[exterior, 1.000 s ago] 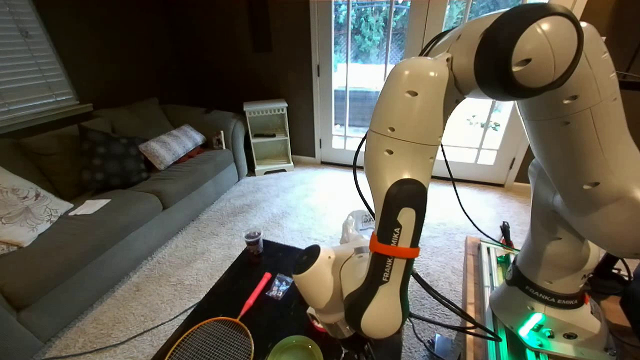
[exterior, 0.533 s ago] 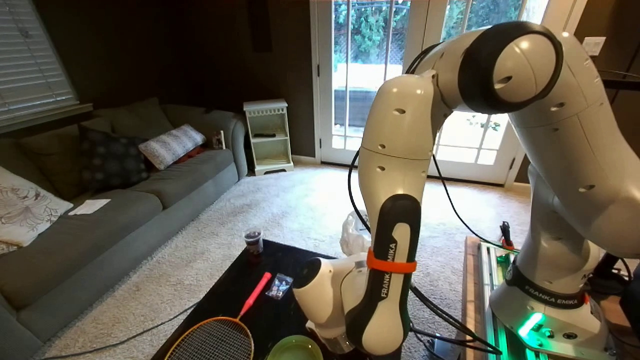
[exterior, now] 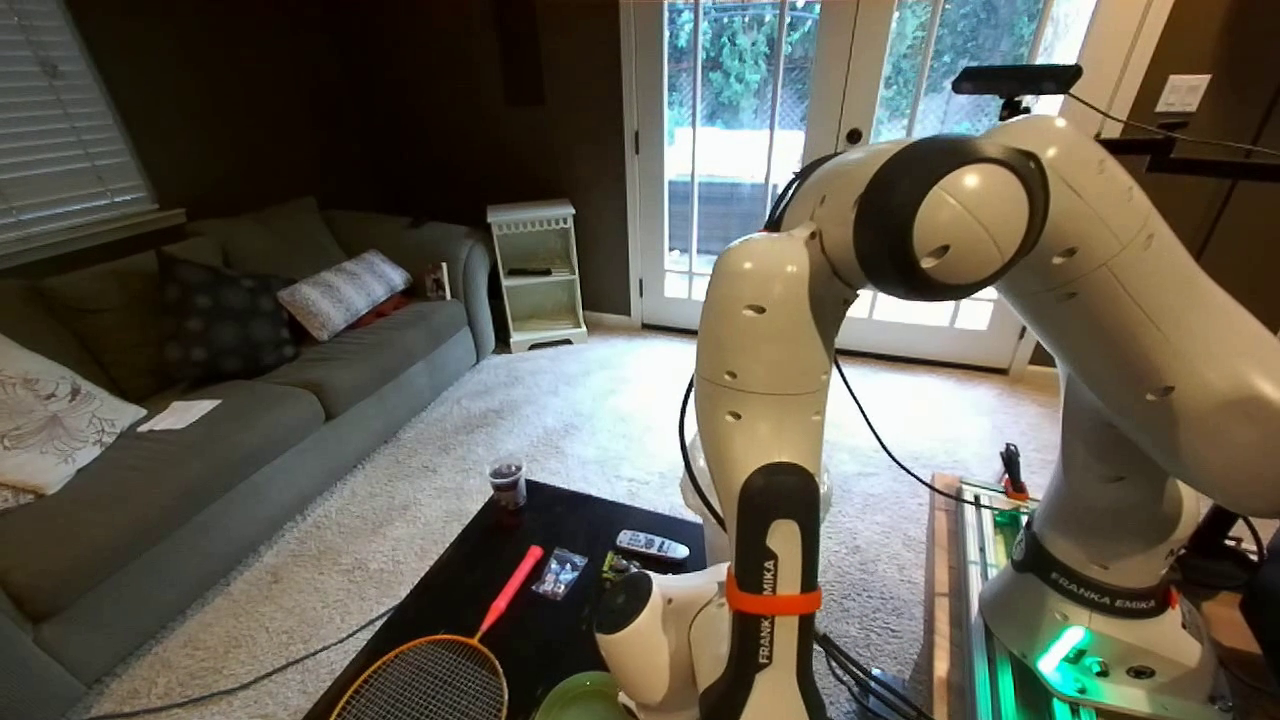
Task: Turn the orange object to the left.
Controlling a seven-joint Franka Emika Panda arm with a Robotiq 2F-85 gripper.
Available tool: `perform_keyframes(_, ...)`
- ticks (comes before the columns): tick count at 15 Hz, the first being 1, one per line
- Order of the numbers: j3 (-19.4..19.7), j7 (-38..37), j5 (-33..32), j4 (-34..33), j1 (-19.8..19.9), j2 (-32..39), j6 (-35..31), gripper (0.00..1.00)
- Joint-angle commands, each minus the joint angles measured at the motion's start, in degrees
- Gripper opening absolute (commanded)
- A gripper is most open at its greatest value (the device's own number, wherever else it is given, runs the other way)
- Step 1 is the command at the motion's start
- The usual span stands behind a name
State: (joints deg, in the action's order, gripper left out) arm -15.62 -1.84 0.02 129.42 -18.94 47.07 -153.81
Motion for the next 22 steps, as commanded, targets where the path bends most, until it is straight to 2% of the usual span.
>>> perform_keyframes(1, 1.59, -3.94, 1.19, -3.43, -1.97, 5.16, -3.19, 1.00)
perform_keyframes(8, 8.58, -8.06, -0.57, -4.08, -8.03, 10.11, -12.11, 1.00)
perform_keyframes(9, 6.83, -6.22, -0.30, -3.01, -5.73, 8.37, -10.19, 1.00)
perform_keyframes(15, 7.17, -6.27, -0.32, -3.07, -5.86, 8.84, -10.47, 1.00)
perform_keyframes(22, 7.60, -7.95, 1.15, -7.21, -4.10, 14.17, -12.57, 1.00)
